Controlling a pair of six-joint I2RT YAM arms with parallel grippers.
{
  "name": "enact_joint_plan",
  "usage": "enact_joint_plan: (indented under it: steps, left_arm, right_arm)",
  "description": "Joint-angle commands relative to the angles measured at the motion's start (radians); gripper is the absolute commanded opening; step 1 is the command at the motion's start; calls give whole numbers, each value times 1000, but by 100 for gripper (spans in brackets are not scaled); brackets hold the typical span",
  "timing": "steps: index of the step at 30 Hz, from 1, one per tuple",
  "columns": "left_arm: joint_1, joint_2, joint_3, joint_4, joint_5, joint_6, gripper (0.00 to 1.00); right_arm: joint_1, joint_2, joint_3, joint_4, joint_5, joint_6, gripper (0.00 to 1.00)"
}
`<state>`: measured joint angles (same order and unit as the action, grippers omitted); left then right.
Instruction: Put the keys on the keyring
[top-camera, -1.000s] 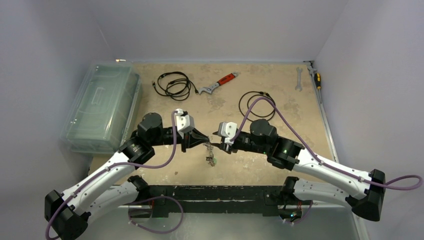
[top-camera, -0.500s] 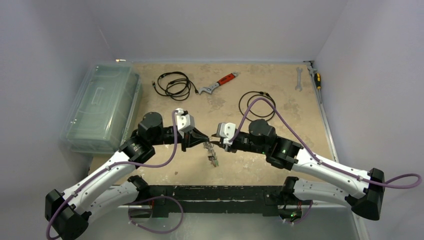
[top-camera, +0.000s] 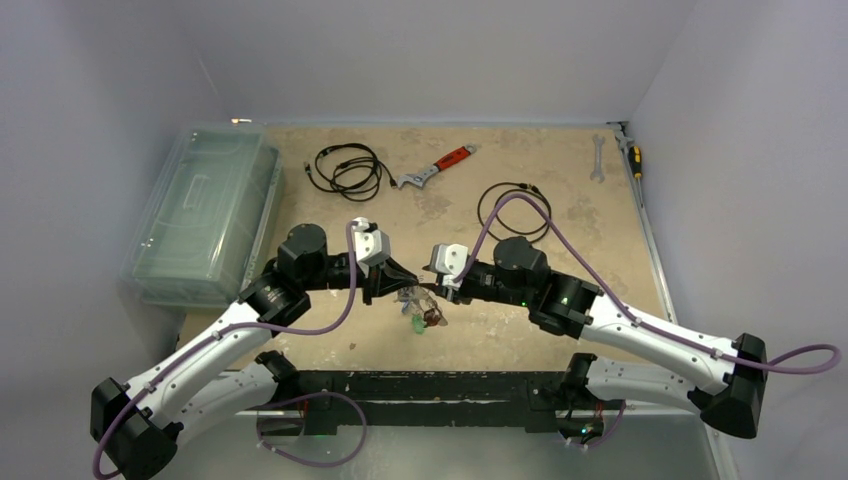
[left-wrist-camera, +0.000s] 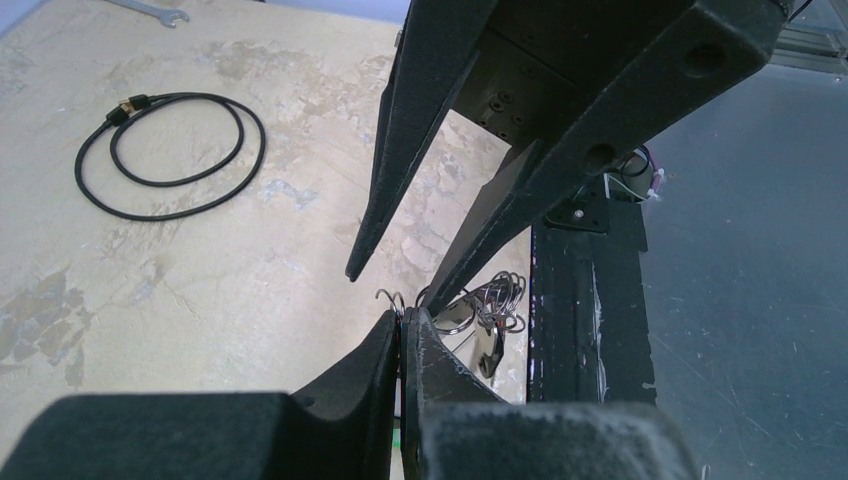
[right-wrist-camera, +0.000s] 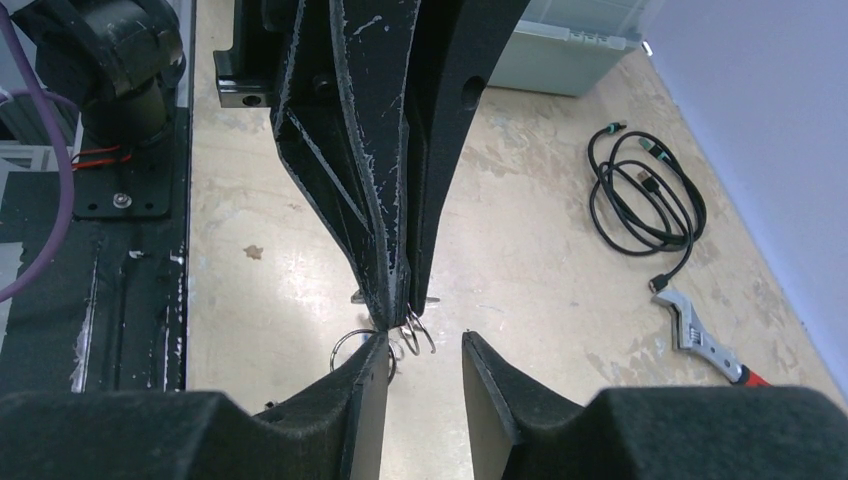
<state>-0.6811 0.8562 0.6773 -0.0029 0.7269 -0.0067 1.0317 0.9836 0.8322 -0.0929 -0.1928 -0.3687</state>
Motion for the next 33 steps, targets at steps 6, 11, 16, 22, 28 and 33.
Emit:
enact_joint_plan:
  steps: [6,11,16,22,28,33]
  left_arm:
    - [-11,-2,50,61,65,2,0]
    - [-11,-1,48,63,73,3,0]
    - [-13,3,48,66,78,1,0]
    - [-15,4,48,66,80,-1,0]
    - [-14,4,47,68,82,-2,0]
    - [-17,4,46,72,84,-3,0]
  right_arm:
    - [1,22,52,47,-12,-4,33]
    - [1,37,50,54,-17,-1,30]
    - [1,47,51,65,-28,3,30]
    - [1,59,51,68,-41,8,32]
    - [1,69,54,65,-57,11,32]
    - [1,79,58,68,-69,13,29]
